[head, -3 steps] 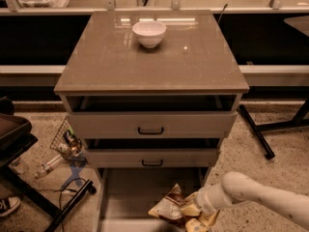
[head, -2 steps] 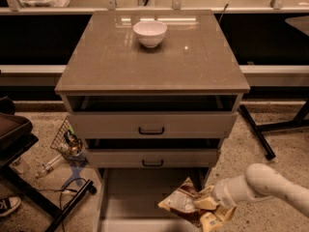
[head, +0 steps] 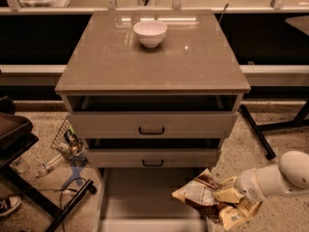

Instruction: Pick brown chip bag from bottom drawer and place on counter

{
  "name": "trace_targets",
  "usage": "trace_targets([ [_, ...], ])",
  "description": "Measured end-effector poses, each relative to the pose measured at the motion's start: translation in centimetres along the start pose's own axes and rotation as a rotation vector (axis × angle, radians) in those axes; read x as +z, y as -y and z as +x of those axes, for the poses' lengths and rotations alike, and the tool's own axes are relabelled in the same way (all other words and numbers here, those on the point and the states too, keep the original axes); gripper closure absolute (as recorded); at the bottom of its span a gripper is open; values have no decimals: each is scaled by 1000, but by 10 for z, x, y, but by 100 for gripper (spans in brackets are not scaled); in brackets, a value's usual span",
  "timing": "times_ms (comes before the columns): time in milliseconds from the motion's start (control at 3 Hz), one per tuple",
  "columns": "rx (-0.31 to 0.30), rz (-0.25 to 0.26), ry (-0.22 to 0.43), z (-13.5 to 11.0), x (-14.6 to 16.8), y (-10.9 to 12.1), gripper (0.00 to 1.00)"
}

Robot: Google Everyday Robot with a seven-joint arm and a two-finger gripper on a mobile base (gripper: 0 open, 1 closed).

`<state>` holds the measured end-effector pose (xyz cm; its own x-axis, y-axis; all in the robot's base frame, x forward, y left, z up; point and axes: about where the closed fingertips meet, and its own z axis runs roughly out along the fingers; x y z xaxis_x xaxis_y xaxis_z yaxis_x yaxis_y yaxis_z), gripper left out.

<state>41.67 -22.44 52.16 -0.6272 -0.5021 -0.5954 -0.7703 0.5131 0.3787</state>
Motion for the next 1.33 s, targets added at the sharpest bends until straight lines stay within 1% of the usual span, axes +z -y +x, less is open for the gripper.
trace_targets([
  [333, -22, 54, -9, -24, -47, -28, 100],
  [667, -22, 54, -9, -24, -47, -28, 100],
  [1000, -37, 70, -29, -40, -57, -33, 100],
  [1333, -38, 81, -29, -74, -90, -41, 100],
])
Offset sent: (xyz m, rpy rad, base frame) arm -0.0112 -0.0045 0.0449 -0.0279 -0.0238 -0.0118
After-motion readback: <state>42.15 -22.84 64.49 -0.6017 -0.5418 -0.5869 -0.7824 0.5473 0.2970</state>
